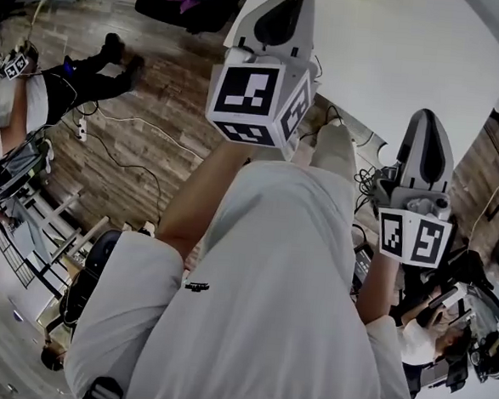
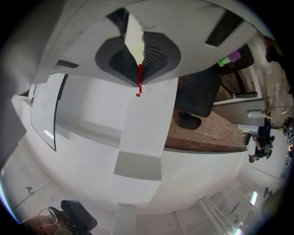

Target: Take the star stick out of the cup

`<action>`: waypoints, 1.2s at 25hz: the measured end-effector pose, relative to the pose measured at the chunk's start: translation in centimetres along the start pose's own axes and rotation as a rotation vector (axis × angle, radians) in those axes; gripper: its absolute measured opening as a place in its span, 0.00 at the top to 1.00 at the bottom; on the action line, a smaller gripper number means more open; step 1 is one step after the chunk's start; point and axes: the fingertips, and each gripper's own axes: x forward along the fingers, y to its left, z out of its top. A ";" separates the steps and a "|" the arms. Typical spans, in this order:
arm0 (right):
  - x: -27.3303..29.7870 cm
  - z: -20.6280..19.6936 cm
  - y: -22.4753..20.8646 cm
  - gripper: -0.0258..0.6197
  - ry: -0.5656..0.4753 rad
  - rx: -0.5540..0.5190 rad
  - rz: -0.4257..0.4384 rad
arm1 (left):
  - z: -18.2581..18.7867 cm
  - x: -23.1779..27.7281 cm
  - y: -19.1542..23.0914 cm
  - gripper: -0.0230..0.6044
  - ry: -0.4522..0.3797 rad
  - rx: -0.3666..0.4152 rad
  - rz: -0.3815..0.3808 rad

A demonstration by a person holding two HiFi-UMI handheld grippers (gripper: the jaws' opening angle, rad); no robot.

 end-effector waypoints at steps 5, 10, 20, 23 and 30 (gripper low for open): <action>-1.0 1.0 1.3 0.96 -0.028 -0.018 -0.006 | 1.8 -3.7 -0.4 0.93 -0.037 0.024 -0.024; -1.9 2.3 2.1 0.96 -0.062 -0.037 -0.013 | 2.7 -7.3 -0.9 0.93 -0.055 0.061 -0.058; -2.1 3.6 3.5 0.96 -0.095 -0.080 -0.009 | 2.4 -13.2 0.4 0.93 -0.069 0.078 -0.025; -1.7 3.7 3.9 0.96 -0.091 -0.092 0.004 | 1.7 -14.1 0.7 0.93 -0.052 0.072 -0.026; -1.6 2.8 3.3 0.96 -0.058 -0.087 -0.017 | 0.9 -15.6 1.0 0.93 -0.050 0.068 -0.016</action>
